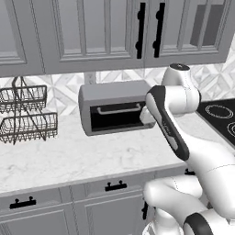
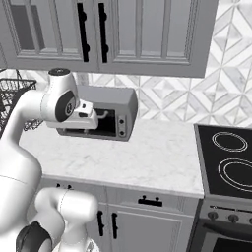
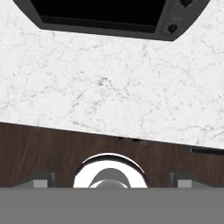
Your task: Navigate to the toaster oven.
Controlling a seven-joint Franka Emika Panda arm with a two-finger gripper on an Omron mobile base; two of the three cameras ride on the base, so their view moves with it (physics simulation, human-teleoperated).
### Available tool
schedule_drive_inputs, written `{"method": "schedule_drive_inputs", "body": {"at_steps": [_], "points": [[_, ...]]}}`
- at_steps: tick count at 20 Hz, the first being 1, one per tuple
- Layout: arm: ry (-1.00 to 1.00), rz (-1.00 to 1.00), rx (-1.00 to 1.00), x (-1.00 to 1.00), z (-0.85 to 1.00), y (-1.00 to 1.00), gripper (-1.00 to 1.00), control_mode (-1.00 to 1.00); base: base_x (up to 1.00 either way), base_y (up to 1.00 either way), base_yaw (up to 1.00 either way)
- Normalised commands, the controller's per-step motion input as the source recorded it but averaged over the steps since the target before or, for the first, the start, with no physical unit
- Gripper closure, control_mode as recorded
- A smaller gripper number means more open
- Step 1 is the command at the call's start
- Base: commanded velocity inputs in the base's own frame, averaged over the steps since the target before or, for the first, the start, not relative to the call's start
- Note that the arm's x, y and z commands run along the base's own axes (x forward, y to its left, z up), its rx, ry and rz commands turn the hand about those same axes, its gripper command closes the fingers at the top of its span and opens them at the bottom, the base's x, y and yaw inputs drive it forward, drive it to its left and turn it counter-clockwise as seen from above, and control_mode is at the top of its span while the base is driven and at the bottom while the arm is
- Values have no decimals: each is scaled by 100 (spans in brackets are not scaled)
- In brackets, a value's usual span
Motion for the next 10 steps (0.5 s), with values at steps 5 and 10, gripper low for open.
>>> {"method": "schedule_drive_inputs", "body": {"at_steps": [5, 10], "points": [[0, 0, 0, 0, 0, 0, -100, 100, 17, 15, -2], [0, 0, 0, 0, 0, 0, -100, 100, 10, 21, -1]]}}
